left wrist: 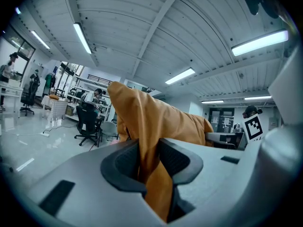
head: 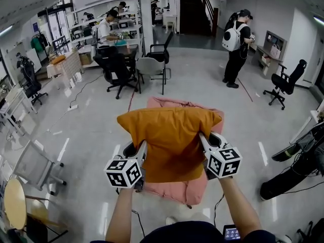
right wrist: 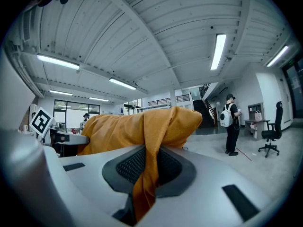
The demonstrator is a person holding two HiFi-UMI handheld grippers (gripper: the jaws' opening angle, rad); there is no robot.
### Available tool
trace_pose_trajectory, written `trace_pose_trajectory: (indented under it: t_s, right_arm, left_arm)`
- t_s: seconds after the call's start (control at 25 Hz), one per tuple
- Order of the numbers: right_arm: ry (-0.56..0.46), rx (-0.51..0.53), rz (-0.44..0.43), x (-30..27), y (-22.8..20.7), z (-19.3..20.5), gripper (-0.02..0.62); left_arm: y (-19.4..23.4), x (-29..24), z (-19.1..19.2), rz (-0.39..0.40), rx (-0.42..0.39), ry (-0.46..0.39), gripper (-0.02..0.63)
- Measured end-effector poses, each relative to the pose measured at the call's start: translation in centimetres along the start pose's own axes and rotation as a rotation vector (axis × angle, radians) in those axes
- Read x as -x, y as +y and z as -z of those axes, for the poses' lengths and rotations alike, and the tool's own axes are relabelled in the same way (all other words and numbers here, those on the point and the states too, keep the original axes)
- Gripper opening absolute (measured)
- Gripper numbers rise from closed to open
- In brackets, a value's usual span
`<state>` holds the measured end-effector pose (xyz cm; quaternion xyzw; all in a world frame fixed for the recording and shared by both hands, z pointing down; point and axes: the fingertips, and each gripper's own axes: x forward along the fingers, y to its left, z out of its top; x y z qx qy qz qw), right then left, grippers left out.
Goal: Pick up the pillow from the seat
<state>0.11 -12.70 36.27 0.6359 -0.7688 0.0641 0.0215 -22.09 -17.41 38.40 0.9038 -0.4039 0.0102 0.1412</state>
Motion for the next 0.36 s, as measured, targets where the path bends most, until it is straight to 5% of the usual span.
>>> trace_pose_trajectory:
  t_s: [0.36]
  right_arm:
    - [-0.009,0.003,-0.006,0.01,0.61,0.25,0.061]
  left_arm:
    - [0.44,0.65,0.05,-0.005,0.003,-0.013,0.115]
